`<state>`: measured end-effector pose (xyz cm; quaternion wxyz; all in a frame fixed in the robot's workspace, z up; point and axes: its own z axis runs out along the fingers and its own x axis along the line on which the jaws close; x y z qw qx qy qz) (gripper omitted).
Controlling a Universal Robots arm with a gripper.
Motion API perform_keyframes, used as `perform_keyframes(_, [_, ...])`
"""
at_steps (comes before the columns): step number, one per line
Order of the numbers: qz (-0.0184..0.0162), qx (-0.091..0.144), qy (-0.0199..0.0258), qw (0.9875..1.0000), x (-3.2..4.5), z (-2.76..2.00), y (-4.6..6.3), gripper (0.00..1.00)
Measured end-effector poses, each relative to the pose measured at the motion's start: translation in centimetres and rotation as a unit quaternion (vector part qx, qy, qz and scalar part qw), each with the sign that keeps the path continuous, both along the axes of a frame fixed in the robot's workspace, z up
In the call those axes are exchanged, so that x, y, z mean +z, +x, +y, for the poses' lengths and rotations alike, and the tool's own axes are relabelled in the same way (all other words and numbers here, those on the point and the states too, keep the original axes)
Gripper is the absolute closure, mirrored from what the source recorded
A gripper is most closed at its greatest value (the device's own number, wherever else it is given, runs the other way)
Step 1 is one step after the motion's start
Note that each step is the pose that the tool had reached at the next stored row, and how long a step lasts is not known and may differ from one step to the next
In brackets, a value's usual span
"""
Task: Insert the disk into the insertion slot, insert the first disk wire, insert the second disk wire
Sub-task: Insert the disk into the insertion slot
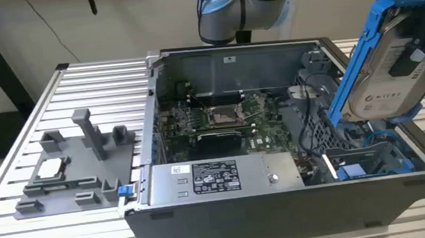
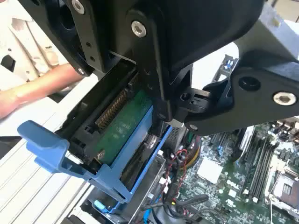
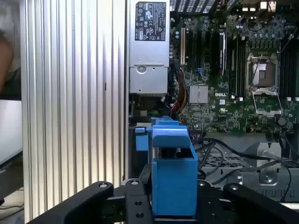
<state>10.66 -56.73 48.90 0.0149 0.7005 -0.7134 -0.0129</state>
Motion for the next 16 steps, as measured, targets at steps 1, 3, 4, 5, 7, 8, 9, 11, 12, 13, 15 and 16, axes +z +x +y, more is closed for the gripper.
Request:
perform_keyframes(1, [0.0000,0.000,0.0000,1.0000,0.00,0.00,0.00,1.00])
perform_keyframes(3, [0.0000,0.000,0.0000,1.0000,0.00,0.00,0.00,1.00])
perform_keyframes(4, [0.0000,0.000,0.0000,1.0000,0.00,0.00,0.00,1.00])
perform_keyframes(5, [0.0000,0.000,0.0000,1.0000,0.00,0.00,0.00,1.00])
perform_keyframes(7, [0.0000,0.000,-0.0001,1.0000,0.00,0.00,0.00,1.00])
perform_keyframes(8, [0.0000,0.000,-0.0001,1.0000,0.00,-0.01,0.00,1.00])
perform_keyframes(9, [0.0000,0.000,0.0000,1.0000,-0.03,-0.03,0.00,1.00])
perform_keyframes(11, [0.0000,0.000,-0.0001,1.0000,-0.08,-0.11,0.01,1.00])
perform_keyframes(12, [0.0000,0.000,0.0000,1.0000,-0.14,-0.14,0.01,1.00])
perform_keyframes(13, [0.0000,0.000,0.0000,1.0000,-0.22,-0.16,0.01,1.00])
perform_keyframes(15, [0.0000,0.000,0.0000,1.0000,-0.40,-0.24,0.02,1.00])
perform_keyframes(16, [0.0000,0.000,-0.0001,1.0000,-0.50,-0.30,0.02,1.00])
